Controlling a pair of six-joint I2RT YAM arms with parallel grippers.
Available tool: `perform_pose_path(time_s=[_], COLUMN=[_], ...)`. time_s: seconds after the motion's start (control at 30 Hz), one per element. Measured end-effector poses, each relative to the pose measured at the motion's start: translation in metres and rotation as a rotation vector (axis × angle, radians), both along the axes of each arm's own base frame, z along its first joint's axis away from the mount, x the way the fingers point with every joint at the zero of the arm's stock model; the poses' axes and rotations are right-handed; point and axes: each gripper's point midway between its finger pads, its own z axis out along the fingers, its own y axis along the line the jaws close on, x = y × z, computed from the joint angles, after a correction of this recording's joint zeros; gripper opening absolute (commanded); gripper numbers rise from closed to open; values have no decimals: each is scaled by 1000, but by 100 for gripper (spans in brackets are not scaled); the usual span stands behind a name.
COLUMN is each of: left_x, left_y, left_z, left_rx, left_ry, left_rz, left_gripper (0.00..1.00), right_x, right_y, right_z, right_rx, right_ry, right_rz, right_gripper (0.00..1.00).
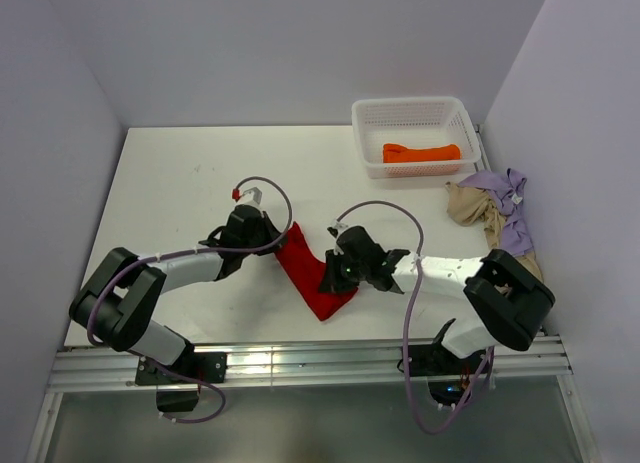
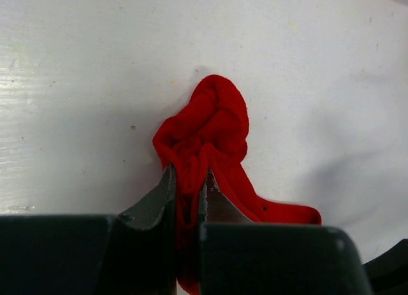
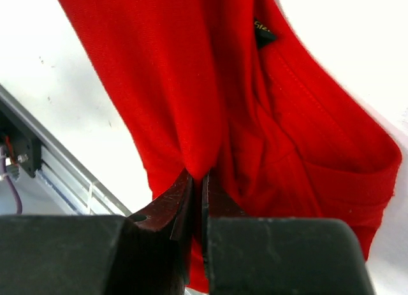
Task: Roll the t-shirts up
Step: Roll the tshirt
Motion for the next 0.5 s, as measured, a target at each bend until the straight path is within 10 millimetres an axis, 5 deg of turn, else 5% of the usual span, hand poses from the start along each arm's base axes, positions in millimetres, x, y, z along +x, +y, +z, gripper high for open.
perform_pose_path(time_s=[0.07, 0.23, 0.37, 0.5], left_x=[0, 2, 1, 0], left_y=[2, 5, 4, 2], left_z=[-2, -3, -3, -3], left_rx=[15, 35, 44, 46], left_ry=[1, -9, -18, -17], left_rz=[8, 22, 18, 11], left_gripper=[0, 0, 0, 0], right_x=[-1, -2, 0, 1], right_y=[5, 16, 5, -15], right_z=[-3, -3, -5, 7], right_rx=[-12, -41, -106, -198], right_ry=[-3, -32, -60, -124], right_rz=[-8, -18, -56, -77], right_gripper=[10, 42, 65, 71])
